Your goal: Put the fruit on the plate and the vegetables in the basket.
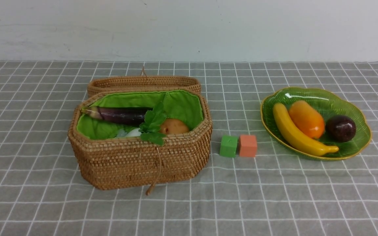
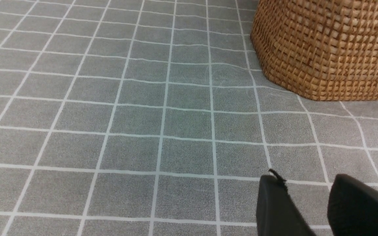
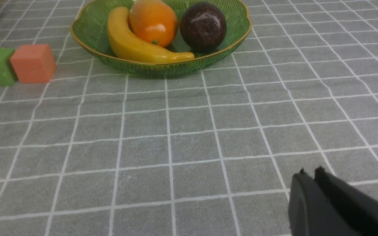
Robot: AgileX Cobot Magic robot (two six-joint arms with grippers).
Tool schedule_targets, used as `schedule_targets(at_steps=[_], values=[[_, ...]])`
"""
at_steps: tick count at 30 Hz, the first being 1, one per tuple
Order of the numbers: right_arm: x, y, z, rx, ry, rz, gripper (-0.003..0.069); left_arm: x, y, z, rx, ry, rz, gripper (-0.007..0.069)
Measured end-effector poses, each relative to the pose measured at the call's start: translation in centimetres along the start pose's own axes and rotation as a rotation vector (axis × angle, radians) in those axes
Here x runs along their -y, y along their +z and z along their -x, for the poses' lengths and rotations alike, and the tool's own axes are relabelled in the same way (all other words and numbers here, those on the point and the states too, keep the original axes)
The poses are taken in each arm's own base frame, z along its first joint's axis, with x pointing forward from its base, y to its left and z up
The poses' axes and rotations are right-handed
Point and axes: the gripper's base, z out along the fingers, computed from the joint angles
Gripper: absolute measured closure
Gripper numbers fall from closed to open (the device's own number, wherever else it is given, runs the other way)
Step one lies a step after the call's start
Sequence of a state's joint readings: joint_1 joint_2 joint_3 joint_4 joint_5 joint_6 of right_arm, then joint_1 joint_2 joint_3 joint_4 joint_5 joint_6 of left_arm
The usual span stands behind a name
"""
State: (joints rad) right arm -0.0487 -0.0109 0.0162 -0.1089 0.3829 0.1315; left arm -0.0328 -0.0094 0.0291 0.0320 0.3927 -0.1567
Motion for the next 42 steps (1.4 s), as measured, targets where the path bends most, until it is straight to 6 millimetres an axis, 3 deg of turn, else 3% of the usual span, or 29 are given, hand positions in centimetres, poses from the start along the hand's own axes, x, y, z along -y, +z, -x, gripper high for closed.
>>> schedule_targets(at_steps=[42], values=[[0.0,0.0,0.0,0.0,0.001,0.0,0.0586,0.0,0.0,0.0,0.0,0.0,0.0,0.0386]])
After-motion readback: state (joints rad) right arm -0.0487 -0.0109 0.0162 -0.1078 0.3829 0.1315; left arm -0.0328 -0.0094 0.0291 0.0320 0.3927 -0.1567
